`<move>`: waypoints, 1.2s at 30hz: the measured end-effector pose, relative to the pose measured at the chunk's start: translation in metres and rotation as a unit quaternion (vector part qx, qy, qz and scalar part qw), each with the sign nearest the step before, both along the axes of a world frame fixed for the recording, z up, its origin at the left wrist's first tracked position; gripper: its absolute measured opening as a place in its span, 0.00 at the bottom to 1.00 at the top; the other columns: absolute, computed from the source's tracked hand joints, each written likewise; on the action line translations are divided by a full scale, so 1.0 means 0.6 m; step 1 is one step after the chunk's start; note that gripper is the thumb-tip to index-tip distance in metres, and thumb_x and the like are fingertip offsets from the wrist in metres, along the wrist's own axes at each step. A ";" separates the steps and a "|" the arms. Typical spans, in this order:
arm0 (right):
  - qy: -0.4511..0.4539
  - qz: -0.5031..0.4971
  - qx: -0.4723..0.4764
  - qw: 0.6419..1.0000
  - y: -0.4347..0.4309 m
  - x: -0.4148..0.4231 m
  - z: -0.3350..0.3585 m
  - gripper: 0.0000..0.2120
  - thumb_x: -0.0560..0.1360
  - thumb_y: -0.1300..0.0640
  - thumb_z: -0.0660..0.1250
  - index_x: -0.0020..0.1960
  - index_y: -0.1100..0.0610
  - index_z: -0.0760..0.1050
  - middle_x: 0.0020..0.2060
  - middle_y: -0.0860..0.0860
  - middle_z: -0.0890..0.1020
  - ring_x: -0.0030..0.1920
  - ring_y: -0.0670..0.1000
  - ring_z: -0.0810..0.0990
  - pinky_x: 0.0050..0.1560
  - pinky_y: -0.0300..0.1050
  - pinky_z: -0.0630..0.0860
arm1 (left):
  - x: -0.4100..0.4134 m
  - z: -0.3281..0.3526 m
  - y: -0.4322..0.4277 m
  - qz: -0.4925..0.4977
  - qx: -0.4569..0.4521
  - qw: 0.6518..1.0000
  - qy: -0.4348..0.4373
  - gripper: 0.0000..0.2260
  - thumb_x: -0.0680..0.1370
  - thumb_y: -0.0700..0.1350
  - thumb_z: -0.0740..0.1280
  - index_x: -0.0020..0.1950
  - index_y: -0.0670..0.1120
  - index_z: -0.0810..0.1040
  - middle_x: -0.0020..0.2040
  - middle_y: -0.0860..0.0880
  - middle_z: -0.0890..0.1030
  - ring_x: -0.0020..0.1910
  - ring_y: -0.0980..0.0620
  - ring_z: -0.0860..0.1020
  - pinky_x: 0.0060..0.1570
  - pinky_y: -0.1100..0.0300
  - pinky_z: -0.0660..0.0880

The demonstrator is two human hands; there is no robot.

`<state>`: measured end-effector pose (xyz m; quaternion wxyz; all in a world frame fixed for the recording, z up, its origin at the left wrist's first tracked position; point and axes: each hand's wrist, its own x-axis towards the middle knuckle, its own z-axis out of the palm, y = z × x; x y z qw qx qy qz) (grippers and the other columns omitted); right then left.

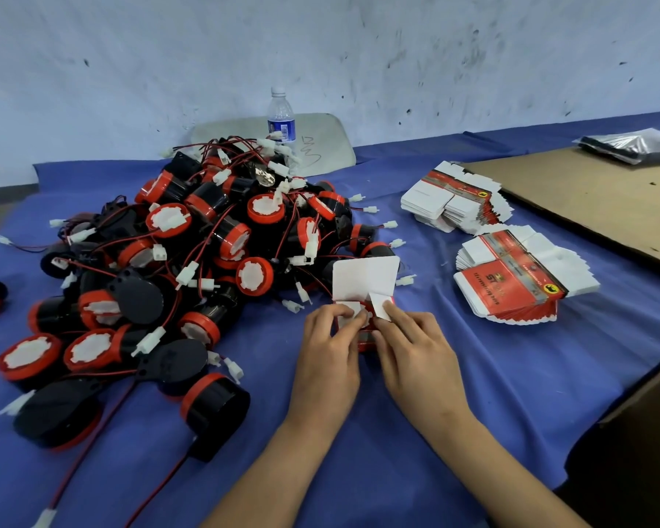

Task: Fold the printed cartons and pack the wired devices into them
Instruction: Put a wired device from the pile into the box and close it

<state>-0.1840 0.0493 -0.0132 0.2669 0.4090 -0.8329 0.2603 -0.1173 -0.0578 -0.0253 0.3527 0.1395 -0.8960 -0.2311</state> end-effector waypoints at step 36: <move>-0.341 0.149 -0.072 0.926 -0.006 -0.080 0.059 0.11 0.78 0.57 0.67 0.58 0.50 0.82 0.48 0.44 0.85 0.46 0.36 0.81 0.48 0.31 0.73 | -0.009 -0.005 0.003 -0.153 0.062 0.986 0.019 0.09 0.80 0.38 0.64 0.56 0.44 0.83 0.62 0.47 0.77 0.66 0.54 0.71 0.62 0.66 0.69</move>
